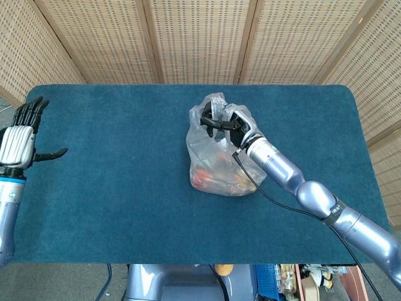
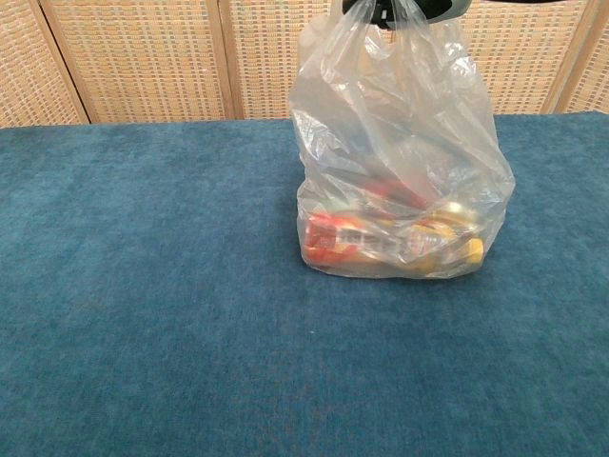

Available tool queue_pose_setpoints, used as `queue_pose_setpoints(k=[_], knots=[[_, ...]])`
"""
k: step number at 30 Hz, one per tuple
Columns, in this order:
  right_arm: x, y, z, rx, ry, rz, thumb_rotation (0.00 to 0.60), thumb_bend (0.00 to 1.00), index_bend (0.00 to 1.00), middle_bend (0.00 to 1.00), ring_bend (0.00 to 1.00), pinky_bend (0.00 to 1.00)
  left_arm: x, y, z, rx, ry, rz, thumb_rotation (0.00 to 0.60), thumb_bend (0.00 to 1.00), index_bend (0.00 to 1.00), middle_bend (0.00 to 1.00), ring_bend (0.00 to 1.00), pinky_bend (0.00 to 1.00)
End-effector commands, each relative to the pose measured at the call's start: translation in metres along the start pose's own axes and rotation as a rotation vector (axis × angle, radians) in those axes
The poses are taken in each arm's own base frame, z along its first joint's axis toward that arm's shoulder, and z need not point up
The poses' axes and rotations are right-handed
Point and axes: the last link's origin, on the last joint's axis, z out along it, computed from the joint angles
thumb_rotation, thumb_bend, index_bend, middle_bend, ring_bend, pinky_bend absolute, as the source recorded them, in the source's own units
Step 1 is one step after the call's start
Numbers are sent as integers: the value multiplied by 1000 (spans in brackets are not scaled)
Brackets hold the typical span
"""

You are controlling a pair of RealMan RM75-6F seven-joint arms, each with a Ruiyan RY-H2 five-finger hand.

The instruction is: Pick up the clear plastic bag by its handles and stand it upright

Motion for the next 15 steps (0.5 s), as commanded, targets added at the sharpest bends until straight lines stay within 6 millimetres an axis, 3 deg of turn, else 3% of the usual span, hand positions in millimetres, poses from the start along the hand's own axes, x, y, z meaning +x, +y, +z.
queue_pose_setpoints(k=[1, 5, 11, 13, 15], knots=[[1, -1, -1, -8, 0, -15, 600, 16, 656, 734, 661, 913, 1, -7, -7, 18, 6, -9, 600, 110, 0, 0, 0, 0], [4, -2, -3, -29, -1, -39, 600, 226, 714, 767, 698, 962, 2, -15, -12, 37, 10, -25, 600, 111, 0, 0, 0, 0], [4, -1, -3, -45, -7, -71, 600, 243, 746, 779, 707, 973, 3, -21, -18, 50, 27, -41, 600, 114, 0, 0, 0, 0], [6, -1, -2, -49, -1, -94, 600, 296, 767, 793, 721, 988, 3, -23, -21, 57, 29, -45, 600, 115, 0, 0, 0, 0], [8, -1, -1, -48, 11, -122, 600, 423, 790, 811, 736, 998, 2, -25, -24, 61, 31, -46, 600, 119, 0, 0, 0, 0]])
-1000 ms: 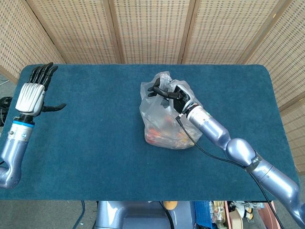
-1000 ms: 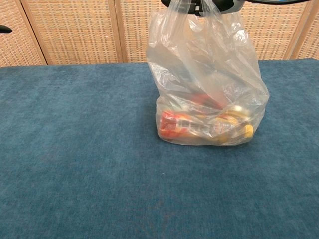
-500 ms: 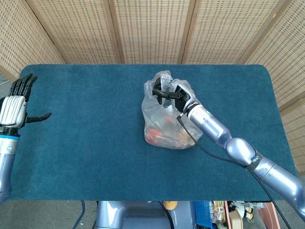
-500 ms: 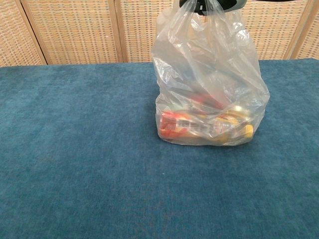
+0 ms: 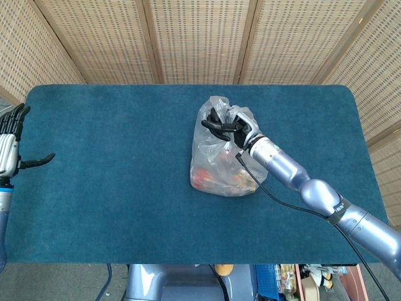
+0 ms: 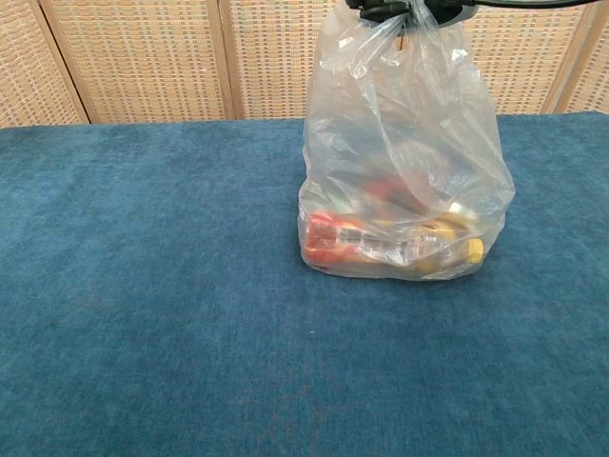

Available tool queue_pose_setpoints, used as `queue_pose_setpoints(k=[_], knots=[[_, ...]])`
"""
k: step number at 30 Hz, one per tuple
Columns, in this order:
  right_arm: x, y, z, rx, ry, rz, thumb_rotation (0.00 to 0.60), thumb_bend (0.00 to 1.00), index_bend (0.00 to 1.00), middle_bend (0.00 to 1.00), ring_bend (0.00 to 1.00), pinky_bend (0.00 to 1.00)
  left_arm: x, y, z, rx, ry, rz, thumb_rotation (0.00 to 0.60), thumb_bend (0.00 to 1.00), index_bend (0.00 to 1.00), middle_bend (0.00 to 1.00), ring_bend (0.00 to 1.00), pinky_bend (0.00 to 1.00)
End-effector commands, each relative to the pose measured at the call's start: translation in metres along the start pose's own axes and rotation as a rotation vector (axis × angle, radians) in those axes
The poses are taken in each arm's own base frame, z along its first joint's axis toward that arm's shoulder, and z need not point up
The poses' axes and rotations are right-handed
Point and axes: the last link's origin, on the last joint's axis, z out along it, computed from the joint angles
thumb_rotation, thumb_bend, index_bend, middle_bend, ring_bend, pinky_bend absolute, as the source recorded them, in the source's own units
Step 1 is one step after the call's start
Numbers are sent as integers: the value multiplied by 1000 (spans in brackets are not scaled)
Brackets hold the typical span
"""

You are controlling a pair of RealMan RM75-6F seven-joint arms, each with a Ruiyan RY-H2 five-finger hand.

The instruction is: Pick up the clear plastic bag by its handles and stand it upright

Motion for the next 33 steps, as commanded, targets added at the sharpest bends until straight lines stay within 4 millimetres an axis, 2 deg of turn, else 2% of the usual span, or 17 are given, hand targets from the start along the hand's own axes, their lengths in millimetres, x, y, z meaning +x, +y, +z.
queue_pose_setpoints(k=[1, 5, 6, 7, 18, 20, 24, 33], knots=[[2, 0, 1, 1, 17, -37, 600, 474, 797, 818, 742, 999, 0, -3, -3, 8, 4, -7, 600, 121, 0, 0, 0, 0], [5, -2, 3, 27, 52, -58, 600, 902, 858, 875, 799, 1000, 1, -9, -12, 27, 11, -21, 600, 127, 0, 0, 0, 0], [6, -2, 4, 31, 62, -66, 600, 963, 864, 883, 811, 1000, 2, -10, -14, 32, 14, -23, 600, 130, 0, 0, 0, 0], [6, -1, 4, 33, 71, -81, 600, 980, 864, 885, 815, 1000, 2, -11, -16, 39, 17, -29, 600, 131, 0, 0, 0, 0], [1, -6, 3, 28, 125, -230, 600, 1000, 864, 890, 873, 1000, 5, -29, -46, 151, -36, 4, 600, 148, 0, 0, 0, 0], [-7, -17, 3, 57, 124, -263, 600, 1000, 864, 891, 873, 1000, 4, -35, -55, 195, -95, 71, 600, 151, 0, 0, 0, 0], [-20, -31, 1, 80, 124, -289, 600, 1000, 864, 891, 873, 1000, 7, -32, -60, 241, -124, 112, 600, 155, 0, 0, 0, 0], [-50, -64, -7, 118, 126, -309, 600, 1000, 863, 891, 873, 1000, 12, -29, -63, 280, -159, 151, 600, 164, 0, 0, 0, 0]])
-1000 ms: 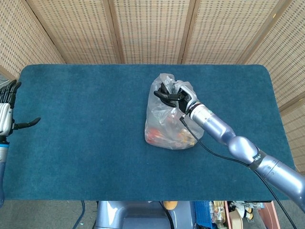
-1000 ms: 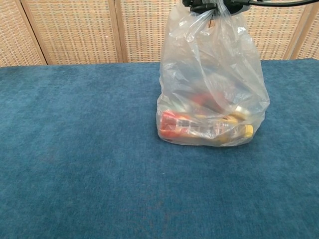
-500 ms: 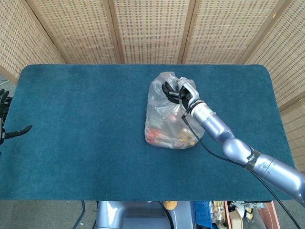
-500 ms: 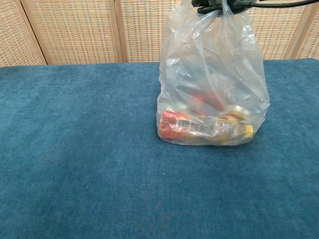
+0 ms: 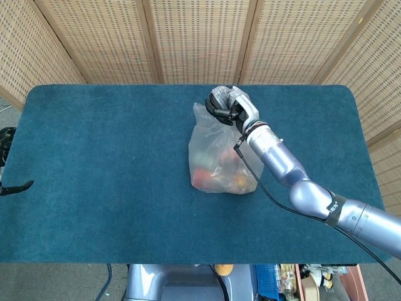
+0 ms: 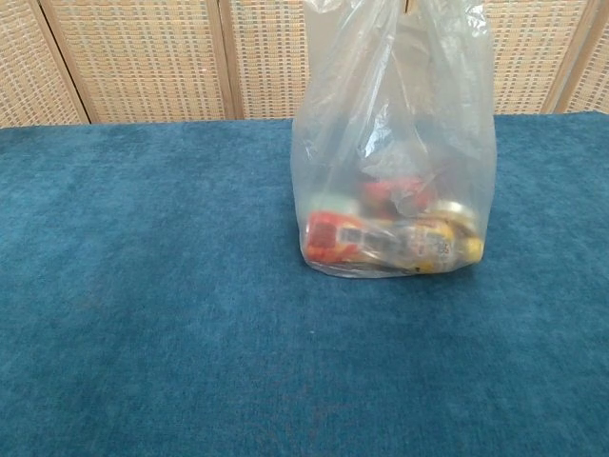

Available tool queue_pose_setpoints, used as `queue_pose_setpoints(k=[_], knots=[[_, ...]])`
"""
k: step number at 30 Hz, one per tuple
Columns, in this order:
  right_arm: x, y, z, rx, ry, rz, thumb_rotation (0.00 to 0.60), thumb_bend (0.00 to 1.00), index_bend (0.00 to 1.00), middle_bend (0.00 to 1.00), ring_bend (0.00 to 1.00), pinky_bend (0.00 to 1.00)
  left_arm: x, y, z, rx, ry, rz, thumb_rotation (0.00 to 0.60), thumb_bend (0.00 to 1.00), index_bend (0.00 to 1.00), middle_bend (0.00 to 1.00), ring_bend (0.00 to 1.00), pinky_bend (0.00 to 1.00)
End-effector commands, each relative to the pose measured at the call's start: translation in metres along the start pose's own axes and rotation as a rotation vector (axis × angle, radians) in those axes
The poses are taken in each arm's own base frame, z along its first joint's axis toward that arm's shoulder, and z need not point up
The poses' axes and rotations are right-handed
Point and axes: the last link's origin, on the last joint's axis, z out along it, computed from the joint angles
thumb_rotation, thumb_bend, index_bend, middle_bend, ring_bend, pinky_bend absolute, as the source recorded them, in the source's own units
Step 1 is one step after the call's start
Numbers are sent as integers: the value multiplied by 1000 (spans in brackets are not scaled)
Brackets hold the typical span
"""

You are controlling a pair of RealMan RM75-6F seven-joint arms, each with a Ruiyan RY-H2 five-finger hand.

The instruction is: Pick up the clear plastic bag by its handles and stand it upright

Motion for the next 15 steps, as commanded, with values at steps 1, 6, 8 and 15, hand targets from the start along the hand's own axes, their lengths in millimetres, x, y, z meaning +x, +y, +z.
queue_pose_setpoints(k=[1, 6, 8, 15], knots=[[-9, -15, -3, 16, -1, -15, 600, 1000, 863, 891, 873, 1000, 1, 0, -1, 2, -2, 3, 600, 167, 0, 0, 0, 0], [-19, -39, -6, 51, -2, -20, 600, 1000, 863, 891, 873, 1000, 1, 1, -2, -9, -6, -3, 600, 164, 0, 0, 0, 0], [-25, -50, -8, 62, -1, -25, 600, 1000, 862, 891, 873, 1000, 1, 2, -3, -14, -8, -10, 600, 165, 0, 0, 0, 0], [-41, -89, -15, 116, 10, -56, 600, 1000, 862, 891, 873, 1000, 4, 1, -4, -20, -8, -29, 600, 166, 0, 0, 0, 0]])
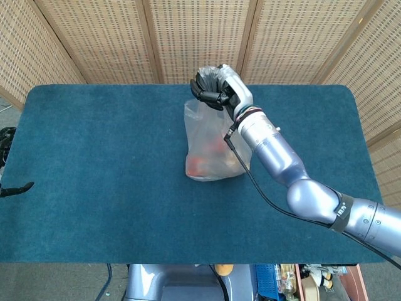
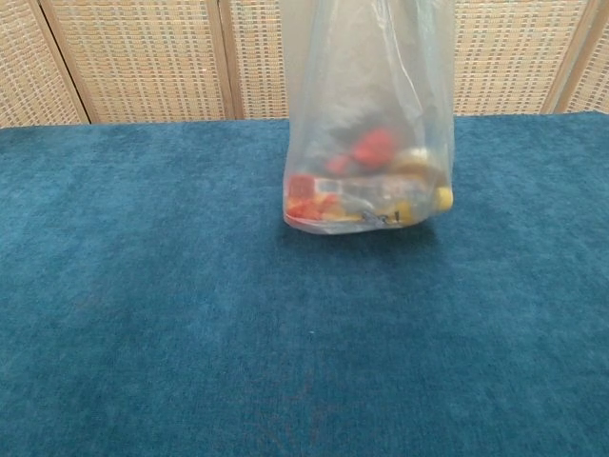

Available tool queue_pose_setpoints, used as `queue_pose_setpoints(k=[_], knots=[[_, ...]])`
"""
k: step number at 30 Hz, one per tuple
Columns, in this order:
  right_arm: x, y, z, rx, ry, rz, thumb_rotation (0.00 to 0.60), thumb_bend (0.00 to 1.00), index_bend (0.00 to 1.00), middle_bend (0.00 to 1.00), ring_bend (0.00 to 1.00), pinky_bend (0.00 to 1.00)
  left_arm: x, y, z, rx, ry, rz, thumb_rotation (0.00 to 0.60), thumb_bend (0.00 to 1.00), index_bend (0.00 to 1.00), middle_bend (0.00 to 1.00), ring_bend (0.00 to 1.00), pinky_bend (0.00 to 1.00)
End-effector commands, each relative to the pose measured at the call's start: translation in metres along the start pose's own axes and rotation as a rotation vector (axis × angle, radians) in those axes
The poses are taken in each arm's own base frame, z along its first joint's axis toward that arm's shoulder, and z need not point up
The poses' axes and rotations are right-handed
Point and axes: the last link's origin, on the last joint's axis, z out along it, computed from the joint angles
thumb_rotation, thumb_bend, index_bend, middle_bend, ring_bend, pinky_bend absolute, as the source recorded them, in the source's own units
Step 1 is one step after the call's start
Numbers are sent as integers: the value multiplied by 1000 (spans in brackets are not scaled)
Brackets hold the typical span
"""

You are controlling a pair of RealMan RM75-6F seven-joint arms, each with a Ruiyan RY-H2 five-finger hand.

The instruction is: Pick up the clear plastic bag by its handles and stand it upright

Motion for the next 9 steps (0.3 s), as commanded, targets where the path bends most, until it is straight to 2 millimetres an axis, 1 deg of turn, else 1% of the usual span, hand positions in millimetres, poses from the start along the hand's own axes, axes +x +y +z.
queue_pose_setpoints(k=[1, 7, 9], knots=[[-6, -17, -2, 21, 6, -17, 600, 1000, 862, 891, 873, 1000, 1, -1, 0, -1, 0, -4, 600, 165, 0, 0, 0, 0], [-14, -51, -7, 58, 24, -50, 600, 1000, 862, 891, 873, 1000, 3, -2, 0, -1, 5, -18, 600, 167, 0, 0, 0, 0], [-15, -56, -9, 62, 29, -56, 600, 1000, 861, 891, 873, 1000, 4, -2, 0, 0, 6, -22, 600, 165, 0, 0, 0, 0]])
